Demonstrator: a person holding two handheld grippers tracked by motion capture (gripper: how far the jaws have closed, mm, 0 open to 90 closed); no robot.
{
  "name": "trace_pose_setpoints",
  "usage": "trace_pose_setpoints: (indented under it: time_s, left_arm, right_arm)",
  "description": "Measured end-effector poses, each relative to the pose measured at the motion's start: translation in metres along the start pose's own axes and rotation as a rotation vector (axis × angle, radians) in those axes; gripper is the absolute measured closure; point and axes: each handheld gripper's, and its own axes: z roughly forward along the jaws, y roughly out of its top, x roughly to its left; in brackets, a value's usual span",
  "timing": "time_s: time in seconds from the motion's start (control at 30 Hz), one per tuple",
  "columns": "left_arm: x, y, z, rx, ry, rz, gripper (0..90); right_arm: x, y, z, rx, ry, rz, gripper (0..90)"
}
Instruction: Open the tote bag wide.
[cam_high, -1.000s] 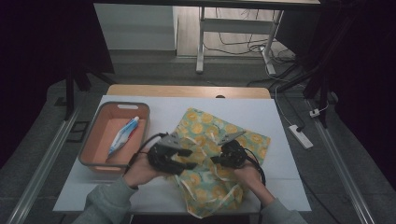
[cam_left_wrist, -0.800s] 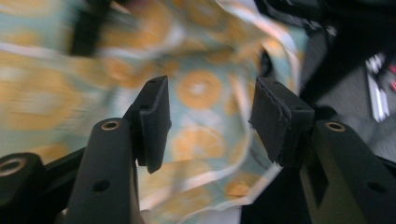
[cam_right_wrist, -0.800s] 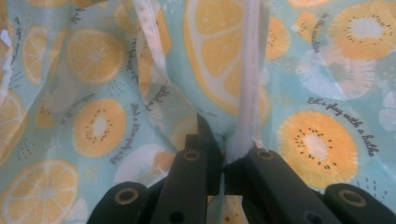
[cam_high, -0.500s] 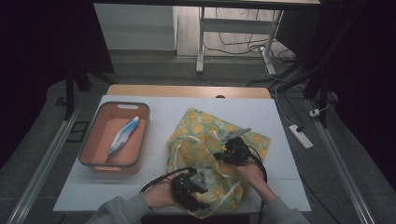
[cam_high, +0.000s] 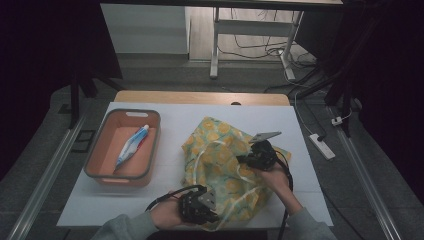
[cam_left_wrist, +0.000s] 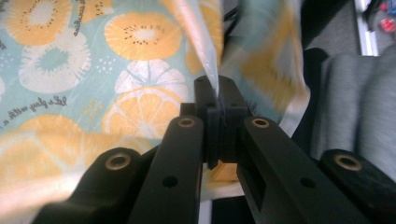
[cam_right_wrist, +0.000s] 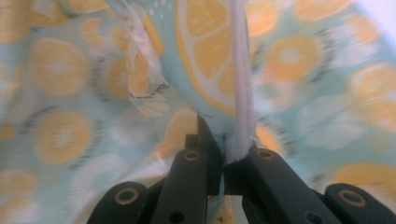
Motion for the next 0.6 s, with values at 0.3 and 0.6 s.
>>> trace_pose_setpoints:
  time_s: [0.3,0.6]
  left_arm:
    - [-0.007,-0.02,-0.017,-0.032,-0.002,-0.011,88.3]
    - [0.0,-0.02,-0.031,-0.137,0.049,-0.071,54.9]
  right_arm:
    - [-0.026,0.009,-0.002,-0.038,-0.063,0.062,88.7]
    - [-0.025,0.009,-0.001,-0.035,-0.06,0.058,88.6]
